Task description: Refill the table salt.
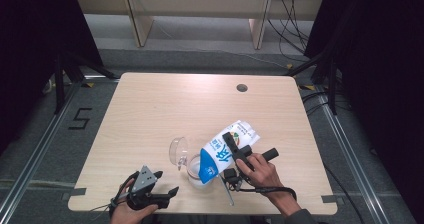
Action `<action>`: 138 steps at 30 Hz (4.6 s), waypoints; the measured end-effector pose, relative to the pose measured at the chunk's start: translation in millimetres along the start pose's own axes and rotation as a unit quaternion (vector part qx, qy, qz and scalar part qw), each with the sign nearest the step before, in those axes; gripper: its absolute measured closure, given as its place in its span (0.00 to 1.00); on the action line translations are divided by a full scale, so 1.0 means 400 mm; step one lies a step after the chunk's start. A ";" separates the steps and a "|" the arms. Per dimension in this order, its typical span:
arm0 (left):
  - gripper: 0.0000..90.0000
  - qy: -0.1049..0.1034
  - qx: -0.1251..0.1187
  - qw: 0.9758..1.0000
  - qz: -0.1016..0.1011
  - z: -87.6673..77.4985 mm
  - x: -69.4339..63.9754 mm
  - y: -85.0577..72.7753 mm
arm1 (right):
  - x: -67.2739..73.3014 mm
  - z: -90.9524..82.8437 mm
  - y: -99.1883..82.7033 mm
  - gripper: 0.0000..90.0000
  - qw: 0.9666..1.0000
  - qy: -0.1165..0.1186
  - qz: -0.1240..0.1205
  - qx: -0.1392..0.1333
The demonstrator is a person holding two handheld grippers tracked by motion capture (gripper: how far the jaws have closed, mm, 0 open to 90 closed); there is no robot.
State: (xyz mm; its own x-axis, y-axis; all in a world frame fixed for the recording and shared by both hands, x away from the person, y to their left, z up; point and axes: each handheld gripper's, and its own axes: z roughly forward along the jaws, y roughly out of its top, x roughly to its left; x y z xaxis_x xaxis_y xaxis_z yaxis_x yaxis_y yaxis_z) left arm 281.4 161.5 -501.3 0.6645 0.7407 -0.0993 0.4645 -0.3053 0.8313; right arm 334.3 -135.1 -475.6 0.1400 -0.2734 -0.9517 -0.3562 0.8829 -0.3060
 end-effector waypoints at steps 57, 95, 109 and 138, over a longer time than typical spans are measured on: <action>0.25 0.000 -0.002 1.000 -0.003 0.000 -0.002 0.000 | -0.005 -0.006 -0.012 0.85 0.994 0.044 0.095 -0.010; 0.26 0.004 -0.001 1.000 -0.011 -0.001 0.005 0.000 | -0.006 -0.015 -0.033 0.85 0.981 0.077 0.179 -0.009; 0.26 0.006 -0.003 1.000 -0.017 -0.002 0.007 -0.001 | -0.013 -0.014 -0.059 0.86 0.973 0.092 0.212 -0.016; 0.26 0.002 -0.002 1.000 -0.019 -0.003 0.009 -0.001 | 0.045 0.024 -0.192 0.91 0.855 0.190 0.481 0.031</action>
State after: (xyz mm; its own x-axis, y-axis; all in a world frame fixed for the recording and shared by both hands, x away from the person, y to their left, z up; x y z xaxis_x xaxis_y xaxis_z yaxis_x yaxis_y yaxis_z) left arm 282.7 165.1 -501.3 0.6436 0.7545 -0.1285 0.4870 -0.2742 0.8293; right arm 373.0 -204.1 -468.7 -0.5051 0.4975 -0.7052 -0.0858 0.7841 0.6147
